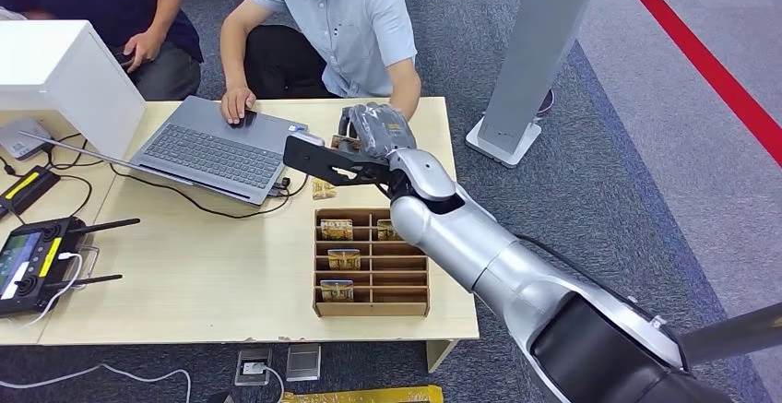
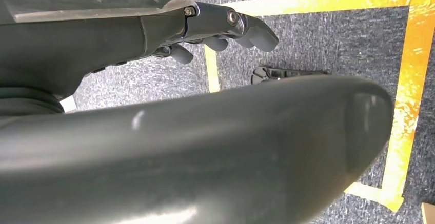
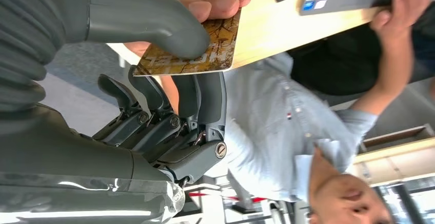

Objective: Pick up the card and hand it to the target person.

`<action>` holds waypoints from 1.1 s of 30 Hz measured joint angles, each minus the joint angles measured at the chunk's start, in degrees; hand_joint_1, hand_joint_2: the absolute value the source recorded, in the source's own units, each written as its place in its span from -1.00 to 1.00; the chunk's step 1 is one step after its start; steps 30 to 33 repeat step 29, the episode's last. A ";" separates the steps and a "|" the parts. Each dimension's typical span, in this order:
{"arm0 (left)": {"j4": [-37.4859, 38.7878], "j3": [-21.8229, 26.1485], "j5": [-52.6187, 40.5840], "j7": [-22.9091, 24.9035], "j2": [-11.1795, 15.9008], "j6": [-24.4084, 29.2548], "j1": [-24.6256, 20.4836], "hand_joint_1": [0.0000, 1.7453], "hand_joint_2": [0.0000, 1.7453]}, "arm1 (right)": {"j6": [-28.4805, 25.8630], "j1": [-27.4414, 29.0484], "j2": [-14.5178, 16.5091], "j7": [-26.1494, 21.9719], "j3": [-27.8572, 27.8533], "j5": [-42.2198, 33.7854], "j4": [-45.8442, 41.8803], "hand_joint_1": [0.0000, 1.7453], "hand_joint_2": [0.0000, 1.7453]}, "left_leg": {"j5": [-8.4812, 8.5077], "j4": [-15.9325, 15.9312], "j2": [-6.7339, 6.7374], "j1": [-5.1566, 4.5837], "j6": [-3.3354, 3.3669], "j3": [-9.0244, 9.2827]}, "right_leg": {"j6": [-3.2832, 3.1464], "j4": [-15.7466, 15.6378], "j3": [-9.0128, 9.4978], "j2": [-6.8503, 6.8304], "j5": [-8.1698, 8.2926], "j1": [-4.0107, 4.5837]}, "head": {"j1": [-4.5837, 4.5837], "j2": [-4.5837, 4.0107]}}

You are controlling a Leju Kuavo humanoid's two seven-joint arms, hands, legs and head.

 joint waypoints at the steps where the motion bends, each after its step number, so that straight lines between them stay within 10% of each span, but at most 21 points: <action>1: 0.00 -0.03 0.00 -0.03 0.12 -0.07 0.00 -1.00 -1.00 | -0.46 -0.23 0.01 0.04 0.13 -0.16 0.85 -1.00 1.00 | 0.00 0.00 0.00 0.00 0.00 0.00 | 0.00 0.00 0.00 0.00 0.00 0.00 | -0.01 0.00; 18: 0.00 -0.85 1.80 -0.86 1.02 0.51 0.35 -1.00 -1.00 | -6.19 -2.43 -0.14 -3.04 0.44 -5.00 3.72 -1.00 1.00 | 0.00 0.01 0.04 0.00 0.00 0.04 | 0.00 0.00 -0.01 0.03 0.00 0.00 | -0.01 0.00; 33: 0.00 -0.82 4.78 -0.23 1.02 1.65 1.18 -1.00 -1.00 | -12.93 7.49 -7.96 -7.03 -4.28 -18.65 -14.73 -1.00 1.00 | -0.01 0.02 0.04 0.00 0.00 0.09 | 0.00 -0.07 0.01 0.03 0.00 0.00 | 0.00 0.00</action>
